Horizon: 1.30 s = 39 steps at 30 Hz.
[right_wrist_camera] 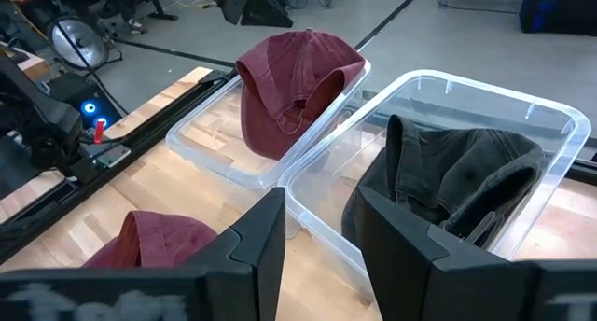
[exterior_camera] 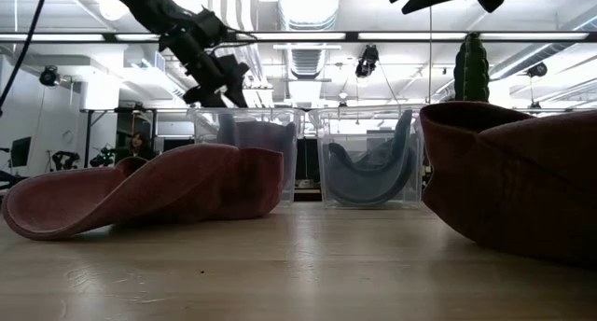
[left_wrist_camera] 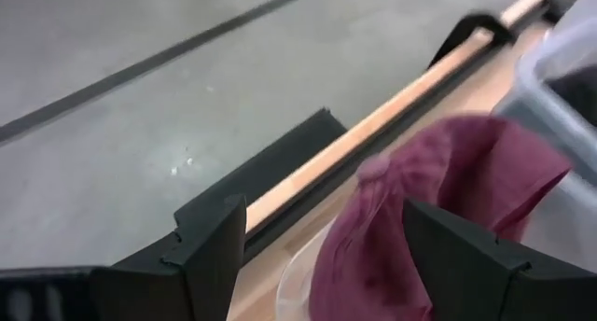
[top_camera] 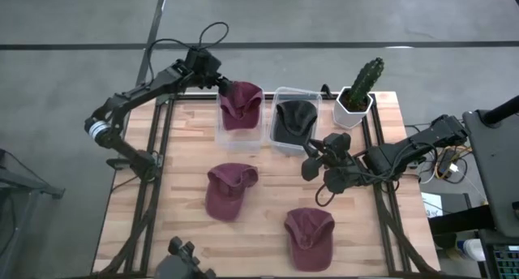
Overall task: Pick & Place hat
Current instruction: Put the right red cap into the left transparent bin
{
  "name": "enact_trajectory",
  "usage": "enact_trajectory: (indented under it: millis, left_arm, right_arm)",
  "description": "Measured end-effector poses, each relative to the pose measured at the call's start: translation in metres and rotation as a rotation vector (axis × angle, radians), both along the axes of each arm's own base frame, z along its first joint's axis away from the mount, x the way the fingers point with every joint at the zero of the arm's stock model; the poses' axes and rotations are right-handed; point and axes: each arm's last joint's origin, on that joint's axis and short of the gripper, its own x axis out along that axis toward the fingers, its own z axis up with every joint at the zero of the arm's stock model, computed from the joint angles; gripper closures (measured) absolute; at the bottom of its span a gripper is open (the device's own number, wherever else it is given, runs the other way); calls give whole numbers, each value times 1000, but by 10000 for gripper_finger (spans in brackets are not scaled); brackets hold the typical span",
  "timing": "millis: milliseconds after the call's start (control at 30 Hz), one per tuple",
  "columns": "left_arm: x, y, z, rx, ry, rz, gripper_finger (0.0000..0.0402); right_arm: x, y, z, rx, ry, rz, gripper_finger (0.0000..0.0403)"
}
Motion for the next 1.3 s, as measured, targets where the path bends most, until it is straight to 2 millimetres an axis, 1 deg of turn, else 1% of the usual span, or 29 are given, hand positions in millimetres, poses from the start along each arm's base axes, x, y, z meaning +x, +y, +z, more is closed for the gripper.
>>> enact_trajectory:
  millis: [100, 267, 567, 900, 1033, 1167, 1300]
  left_arm:
    - [0, 2, -6, -15, 44, -22, 122]
    - [0, 4, -11, -13, 77, -42, 122]
    - [0, 4, -11, 11, 99, -67, 122]
    - [-1, 3, -12, -5, 104, -61, 122]
    - [-2, 2, -9, -45, 69, -9, 122]
    - [-5, -1, 2, -88, 29, 55, 122]
    - [-7, -6, 8, -208, 2, 141, 122]
  right_arm:
    - [0, 0, 0, 1, -1, 0, 280]
    - [0, 0, 0, 1, -1, 0, 280]
    - [0, 0, 0, 5, -6, -4, 280]
    - [0, 0, 0, 1, -3, -2, 280]
    - [0, 0, 0, 0, -3, -2, 280]
    - [0, 0, 0, -1, -2, -2, 280]
    - [0, 0, 0, -1, -2, -2, 280]
